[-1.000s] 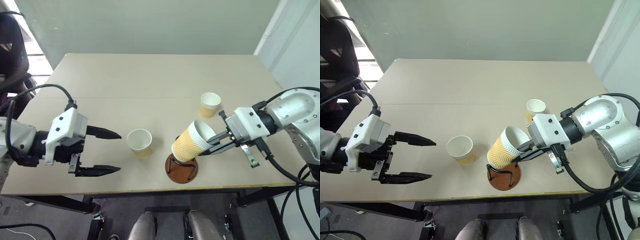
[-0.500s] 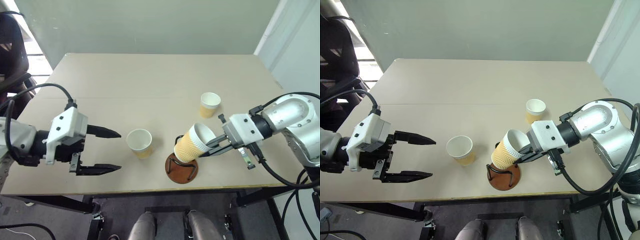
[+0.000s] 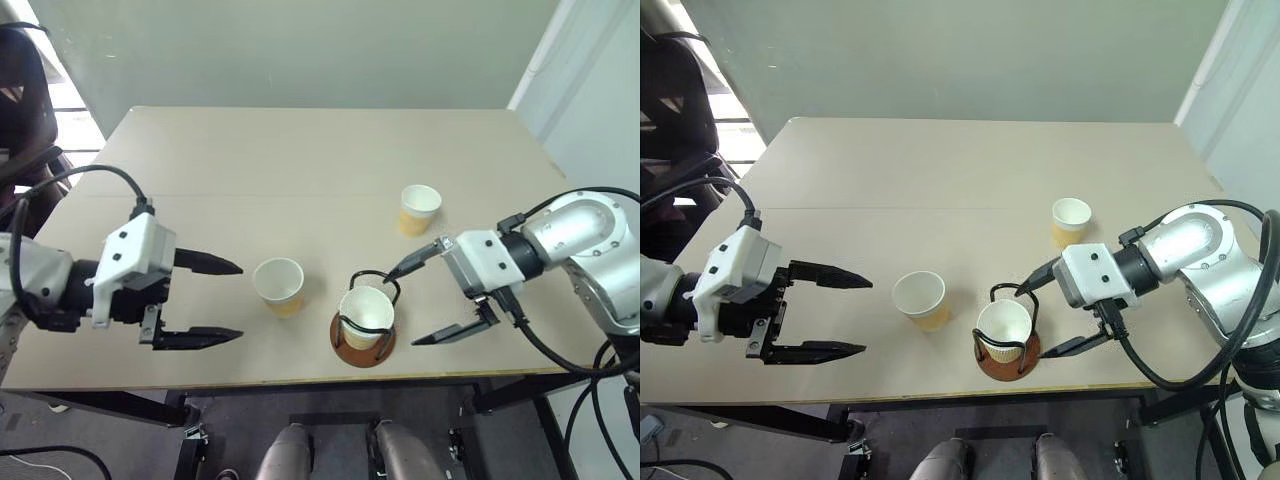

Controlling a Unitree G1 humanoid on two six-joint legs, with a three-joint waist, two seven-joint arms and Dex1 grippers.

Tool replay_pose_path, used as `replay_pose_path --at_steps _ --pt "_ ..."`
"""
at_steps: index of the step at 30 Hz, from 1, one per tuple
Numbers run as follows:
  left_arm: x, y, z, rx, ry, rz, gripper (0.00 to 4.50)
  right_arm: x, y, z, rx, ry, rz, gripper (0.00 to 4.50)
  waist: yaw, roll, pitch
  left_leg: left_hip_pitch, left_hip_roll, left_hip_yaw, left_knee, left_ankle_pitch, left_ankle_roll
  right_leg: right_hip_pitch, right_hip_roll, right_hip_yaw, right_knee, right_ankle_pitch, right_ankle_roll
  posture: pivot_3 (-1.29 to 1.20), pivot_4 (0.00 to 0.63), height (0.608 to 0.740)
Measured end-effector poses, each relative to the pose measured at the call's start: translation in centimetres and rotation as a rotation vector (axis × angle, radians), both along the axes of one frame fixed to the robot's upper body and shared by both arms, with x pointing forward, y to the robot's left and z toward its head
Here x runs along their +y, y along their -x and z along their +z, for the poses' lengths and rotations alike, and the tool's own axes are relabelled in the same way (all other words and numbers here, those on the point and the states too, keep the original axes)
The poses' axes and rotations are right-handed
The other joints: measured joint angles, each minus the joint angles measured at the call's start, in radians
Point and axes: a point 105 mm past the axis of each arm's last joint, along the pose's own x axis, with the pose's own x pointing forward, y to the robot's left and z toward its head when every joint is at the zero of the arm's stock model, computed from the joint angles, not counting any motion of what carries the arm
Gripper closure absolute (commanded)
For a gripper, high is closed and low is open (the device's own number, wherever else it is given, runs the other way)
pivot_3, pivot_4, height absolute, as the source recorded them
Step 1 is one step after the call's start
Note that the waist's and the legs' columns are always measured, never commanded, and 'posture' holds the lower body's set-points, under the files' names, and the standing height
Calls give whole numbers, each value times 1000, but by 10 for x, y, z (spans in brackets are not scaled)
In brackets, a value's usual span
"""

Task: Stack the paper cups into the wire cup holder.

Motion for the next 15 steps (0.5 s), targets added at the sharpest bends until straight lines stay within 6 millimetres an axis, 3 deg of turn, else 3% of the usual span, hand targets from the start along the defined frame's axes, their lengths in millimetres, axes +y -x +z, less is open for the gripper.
replay_pose_path --at_steps 3,7,15 --pt "-5 -6 3 -27 -16 -28 0 -10 -19 22 -32 -61 -78 178 1 0 0 0 0 0 1 0 0 0 0 0 1 1 -1 0 150 740" --pt "-14 -19 0 -34 -26 -69 0 -26 -27 63 -109 -169 -142 178 5 0 0 0 0 -1 0 0 0 0 0 0 0 1 -1 0 150 740" --pt "-33 -59 -38 -1 -120 -108 0 -35 -22 70 -114 -190 -184 178 5 0 0 -1 0 -1 0 0 0 -1 0 -1 0 1 0 0 150 740"
